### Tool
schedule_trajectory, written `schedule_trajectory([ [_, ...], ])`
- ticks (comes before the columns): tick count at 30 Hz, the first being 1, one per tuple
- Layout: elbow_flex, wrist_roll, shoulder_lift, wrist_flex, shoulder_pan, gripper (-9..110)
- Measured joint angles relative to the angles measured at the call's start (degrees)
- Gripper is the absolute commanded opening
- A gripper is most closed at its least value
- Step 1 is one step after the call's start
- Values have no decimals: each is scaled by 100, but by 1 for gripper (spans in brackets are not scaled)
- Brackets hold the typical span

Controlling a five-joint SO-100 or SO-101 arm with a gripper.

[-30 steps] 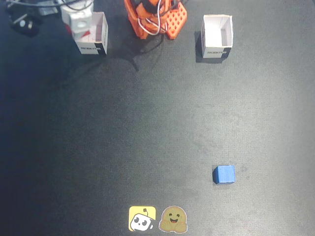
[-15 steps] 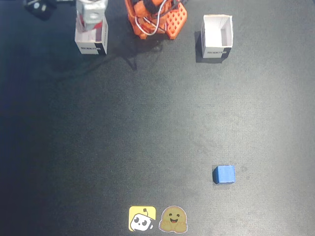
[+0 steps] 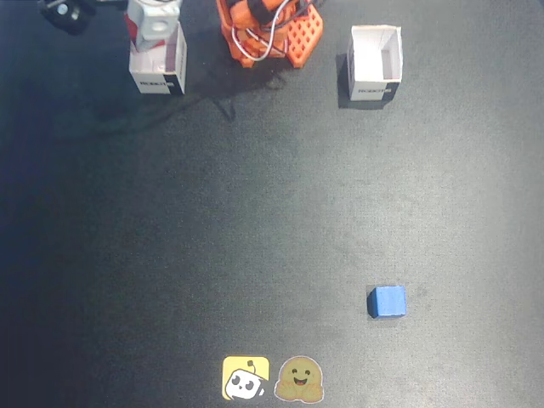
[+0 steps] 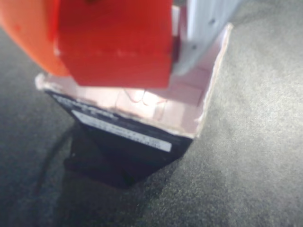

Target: Put the red cube in the right box and the blue cube in the left box.

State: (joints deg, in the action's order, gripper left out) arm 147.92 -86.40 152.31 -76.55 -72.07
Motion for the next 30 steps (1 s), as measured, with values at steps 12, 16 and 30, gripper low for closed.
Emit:
schedule_trajectory([
  [12,0,325,220,18,35,4],
  [16,0,281,220,114,431,0],
  [30,-466,229,167,167,2821,0],
])
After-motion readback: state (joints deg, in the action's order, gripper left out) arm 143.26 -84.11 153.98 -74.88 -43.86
